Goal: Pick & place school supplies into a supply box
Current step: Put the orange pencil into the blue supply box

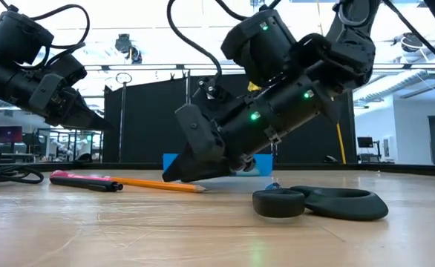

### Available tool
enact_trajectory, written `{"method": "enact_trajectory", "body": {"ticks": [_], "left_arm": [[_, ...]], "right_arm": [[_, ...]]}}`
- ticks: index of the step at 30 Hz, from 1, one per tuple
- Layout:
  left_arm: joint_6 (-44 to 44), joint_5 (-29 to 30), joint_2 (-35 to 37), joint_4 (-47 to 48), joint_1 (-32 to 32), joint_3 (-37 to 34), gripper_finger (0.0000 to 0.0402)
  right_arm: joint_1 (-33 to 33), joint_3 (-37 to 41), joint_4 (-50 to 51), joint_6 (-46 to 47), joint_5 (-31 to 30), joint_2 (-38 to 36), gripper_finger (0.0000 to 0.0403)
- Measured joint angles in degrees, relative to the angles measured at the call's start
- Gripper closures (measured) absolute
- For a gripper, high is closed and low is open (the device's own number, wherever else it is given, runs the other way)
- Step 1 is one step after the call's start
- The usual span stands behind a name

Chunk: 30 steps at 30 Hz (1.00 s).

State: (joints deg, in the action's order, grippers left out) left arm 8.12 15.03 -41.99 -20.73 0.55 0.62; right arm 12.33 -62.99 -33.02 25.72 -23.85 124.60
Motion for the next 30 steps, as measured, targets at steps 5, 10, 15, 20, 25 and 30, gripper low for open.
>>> {"method": "enact_trajectory", "body": {"ticks": [5, 10, 15, 20, 25, 30], "left_arm": [[0.00, 0.00, 0.00, 0.02, 0.01, 0.00, 0.0371], [0.00, 0.00, -0.01, 0.02, -0.01, 0.00, 0.0371], [0.02, 0.00, -0.01, 0.00, -0.01, 0.00, 0.0371], [0.01, 0.00, 0.01, 0.02, 0.01, 0.00, 0.0371], [0.02, 0.00, 0.01, 0.01, 0.01, 0.00, 0.0371], [0.02, 0.00, 0.01, 0.00, 0.01, 0.00, 0.0371]], "right_arm": [[-0.56, -0.05, -0.49, 0.61, -0.22, 0.95, 0.0249], [-0.78, -0.03, -0.42, 0.20, -0.15, 1.02, 0.0268], [-1.02, -0.01, -0.35, 0.20, -0.17, 1.04, 0.0304], [-1.04, 0.03, -0.19, -0.96, -0.42, 1.08, 0.0352], [-1.13, 0.01, -0.01, -1.35, -0.18, 1.13, 0.0397], [-1.30, 0.01, 0.29, -1.42, -0.18, 1.13, 0.0400]]}}
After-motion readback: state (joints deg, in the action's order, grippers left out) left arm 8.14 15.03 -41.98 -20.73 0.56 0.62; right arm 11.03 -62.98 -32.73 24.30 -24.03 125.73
